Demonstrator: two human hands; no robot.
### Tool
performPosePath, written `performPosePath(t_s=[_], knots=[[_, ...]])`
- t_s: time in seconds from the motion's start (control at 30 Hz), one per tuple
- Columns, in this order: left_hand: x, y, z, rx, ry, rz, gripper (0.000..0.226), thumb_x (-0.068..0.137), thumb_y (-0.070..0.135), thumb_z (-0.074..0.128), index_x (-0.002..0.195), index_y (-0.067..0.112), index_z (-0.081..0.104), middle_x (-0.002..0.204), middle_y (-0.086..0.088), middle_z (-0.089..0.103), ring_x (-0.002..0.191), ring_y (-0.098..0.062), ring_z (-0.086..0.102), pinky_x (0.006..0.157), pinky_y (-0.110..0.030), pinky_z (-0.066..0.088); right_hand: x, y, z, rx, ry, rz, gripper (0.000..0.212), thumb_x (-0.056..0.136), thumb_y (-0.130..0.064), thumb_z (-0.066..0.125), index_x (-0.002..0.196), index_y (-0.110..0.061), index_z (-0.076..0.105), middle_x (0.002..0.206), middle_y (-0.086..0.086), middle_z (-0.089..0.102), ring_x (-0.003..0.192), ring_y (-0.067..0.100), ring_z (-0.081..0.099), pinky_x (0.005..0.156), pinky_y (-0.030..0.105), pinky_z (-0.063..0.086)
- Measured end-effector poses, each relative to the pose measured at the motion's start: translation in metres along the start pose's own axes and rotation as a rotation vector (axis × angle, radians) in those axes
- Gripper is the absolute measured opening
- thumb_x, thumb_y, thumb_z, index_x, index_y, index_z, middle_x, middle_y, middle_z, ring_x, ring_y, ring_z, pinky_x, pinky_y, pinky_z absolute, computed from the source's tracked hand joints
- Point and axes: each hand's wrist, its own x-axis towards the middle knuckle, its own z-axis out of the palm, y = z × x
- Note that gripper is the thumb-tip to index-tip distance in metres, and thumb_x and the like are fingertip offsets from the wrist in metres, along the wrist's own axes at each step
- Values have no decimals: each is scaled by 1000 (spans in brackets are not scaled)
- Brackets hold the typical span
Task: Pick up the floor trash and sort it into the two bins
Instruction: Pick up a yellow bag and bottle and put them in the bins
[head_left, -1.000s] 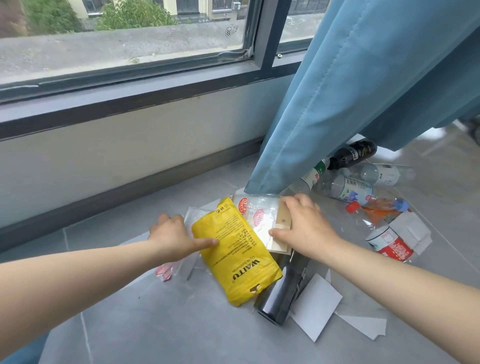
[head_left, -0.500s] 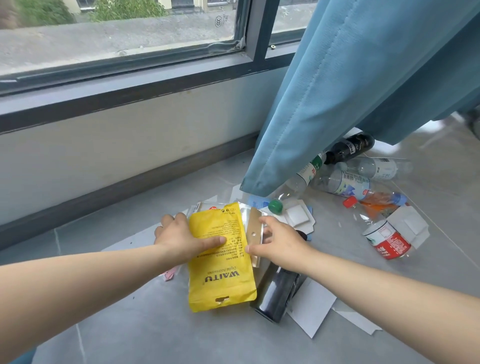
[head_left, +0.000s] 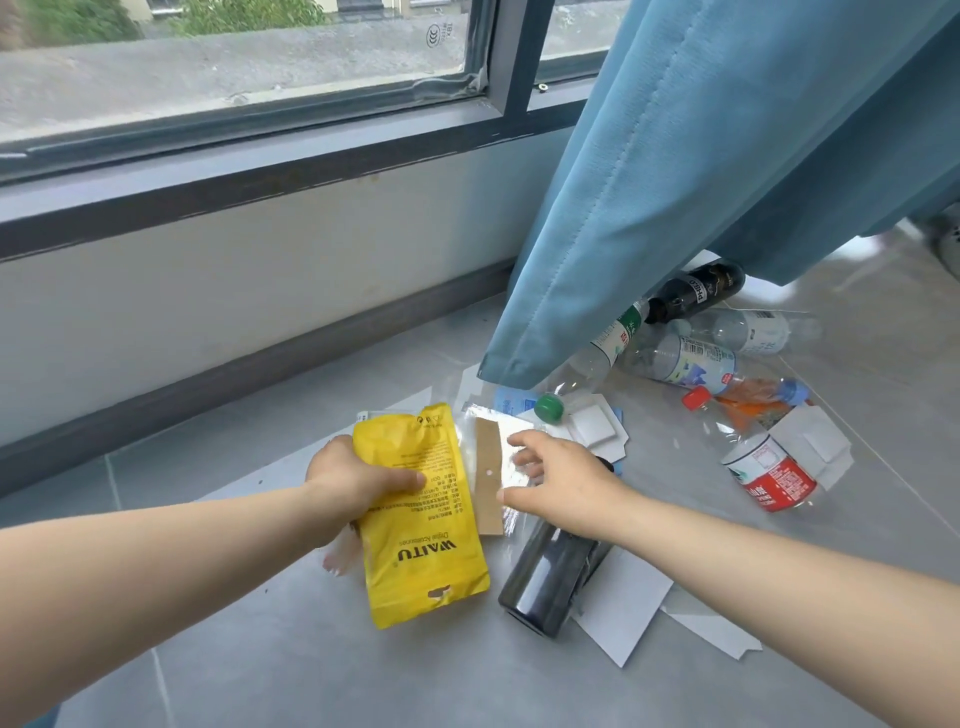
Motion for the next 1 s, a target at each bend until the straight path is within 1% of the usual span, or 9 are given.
performPosePath(t_s=[0.2,0.33,0.4,0.5,0.6,0.67,0.83,0.93,1.0], knots=[[-3,5,-24,-51,-1,61,40,59,23,90,90,11,69,93,-11,72,83,-30,69,80,-44,58,-9,5,-20,-84,239,18,50,84,-26,64,132,-20,51,127,0,55,116,16,51,94,27,42],[-10,3,-30,-53,-1,74,34,59,21,90,84,12,69,91,-11,72,82,-30,70,81,-45,58,-16,12,-20,-182,230,167,55,80,-37,65,128,-16,49,129,7,48,119,27,48,93,33,44],[-16,1,-28,-51,-9,72,34,59,20,90,84,11,69,90,-11,72,81,-30,70,79,-43,58,-22,14,-15,-185,171,284,61,79,-43,66,127,-14,43,131,11,42,117,32,49,90,34,44],[-24,-1,-23,-50,-35,72,33,61,20,89,85,10,69,89,-11,72,79,-28,69,74,-38,58,-30,15,-2,-91,100,394,82,78,-46,69,140,-15,26,137,12,33,114,30,53,88,31,45],[-28,-2,-21,-33,-51,81,33,62,22,89,86,12,68,88,-9,71,79,-28,69,73,-37,57,-35,15,11,-1,50,418,109,79,-46,71,152,-16,-5,146,15,23,121,28,50,90,28,43],[-29,-2,-21,-26,-49,81,34,62,22,89,87,11,68,89,-10,71,81,-29,69,75,-39,58,-36,15,18,42,43,395,118,79,-45,72,151,-18,-17,151,15,18,128,29,45,96,29,42],[-30,-5,-25,-22,-44,74,35,63,23,89,88,12,68,91,-10,71,82,-30,69,77,-40,58,-38,11,27,32,72,294,117,79,-38,73,150,-22,-19,152,12,15,126,28,48,97,33,46],[-30,-5,-25,-23,-43,68,36,62,23,89,89,12,67,92,-11,71,82,-30,68,78,-41,58,-38,10,27,33,87,275,120,78,-31,74,150,-24,-22,154,7,15,129,26,45,96,32,44],[-31,-5,-23,-22,-48,66,38,63,24,89,92,13,67,93,-10,70,84,-29,68,78,-41,57,-39,11,26,44,99,292,122,76,-28,75,150,-24,-22,153,7,22,127,25,46,94,31,43]])
